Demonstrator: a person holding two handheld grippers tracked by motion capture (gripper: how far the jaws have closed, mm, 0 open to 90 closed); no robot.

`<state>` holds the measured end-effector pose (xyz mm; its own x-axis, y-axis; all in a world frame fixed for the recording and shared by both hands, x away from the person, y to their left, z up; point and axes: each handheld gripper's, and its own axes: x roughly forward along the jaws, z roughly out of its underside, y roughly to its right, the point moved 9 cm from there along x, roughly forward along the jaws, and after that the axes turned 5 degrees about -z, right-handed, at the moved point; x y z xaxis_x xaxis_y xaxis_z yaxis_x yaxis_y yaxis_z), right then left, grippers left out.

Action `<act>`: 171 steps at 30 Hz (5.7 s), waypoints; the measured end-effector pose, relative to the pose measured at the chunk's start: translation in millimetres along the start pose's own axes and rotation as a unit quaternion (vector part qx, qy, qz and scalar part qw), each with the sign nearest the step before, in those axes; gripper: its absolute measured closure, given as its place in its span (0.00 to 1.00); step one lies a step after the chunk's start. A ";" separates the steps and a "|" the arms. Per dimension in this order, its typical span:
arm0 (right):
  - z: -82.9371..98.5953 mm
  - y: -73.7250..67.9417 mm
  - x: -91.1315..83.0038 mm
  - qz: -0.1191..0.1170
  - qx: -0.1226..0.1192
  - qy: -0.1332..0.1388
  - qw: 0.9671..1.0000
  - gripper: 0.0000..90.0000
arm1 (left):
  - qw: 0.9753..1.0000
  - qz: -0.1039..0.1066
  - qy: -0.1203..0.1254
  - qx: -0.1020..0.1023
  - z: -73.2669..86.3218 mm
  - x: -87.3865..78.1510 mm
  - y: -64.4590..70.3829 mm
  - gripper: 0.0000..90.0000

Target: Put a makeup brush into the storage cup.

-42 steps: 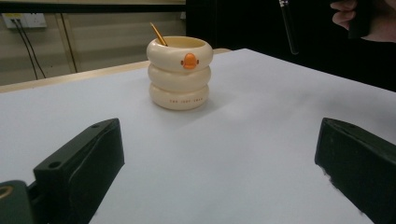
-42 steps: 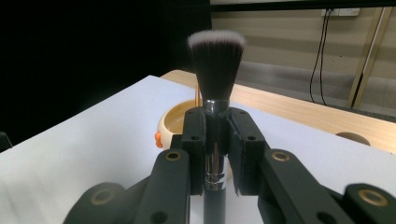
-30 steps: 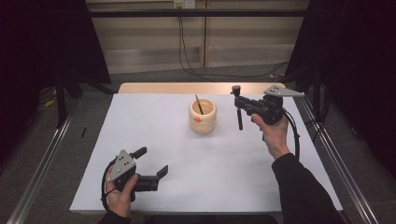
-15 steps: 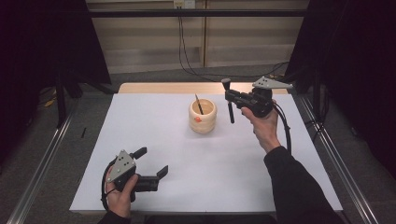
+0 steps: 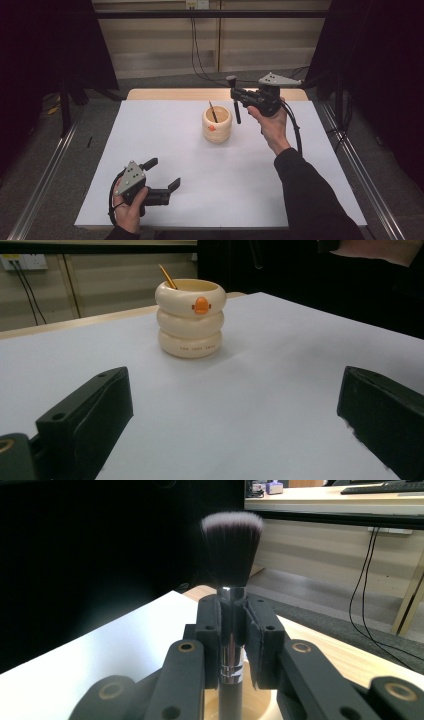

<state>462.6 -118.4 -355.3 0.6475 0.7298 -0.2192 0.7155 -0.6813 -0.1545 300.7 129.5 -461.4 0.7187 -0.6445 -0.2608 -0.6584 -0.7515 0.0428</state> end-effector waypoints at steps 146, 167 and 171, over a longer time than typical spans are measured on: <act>68.2 13.8 -7.4 0.079 -0.012 -0.010 0.997 0.03 | 1.000 -0.006 0.006 -0.006 0.0 -6.1 -4.5 0.01; 73.9 10.0 -64.0 0.087 -0.016 0.015 0.996 0.03 | 1.000 -0.014 0.005 -0.008 -0.2 -6.7 -5.3 0.01; 78.1 9.8 -76.1 0.091 -0.011 0.019 0.996 0.03 | 1.000 -0.013 0.006 -0.005 -0.7 -7.0 -4.2 0.01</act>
<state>399.8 -185.0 -415.4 0.7765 0.5960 -0.2046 0.5904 -0.8016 -0.0941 298.6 137.0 -459.1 0.7385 -0.6258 -0.2510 -0.6366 -0.7698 0.0465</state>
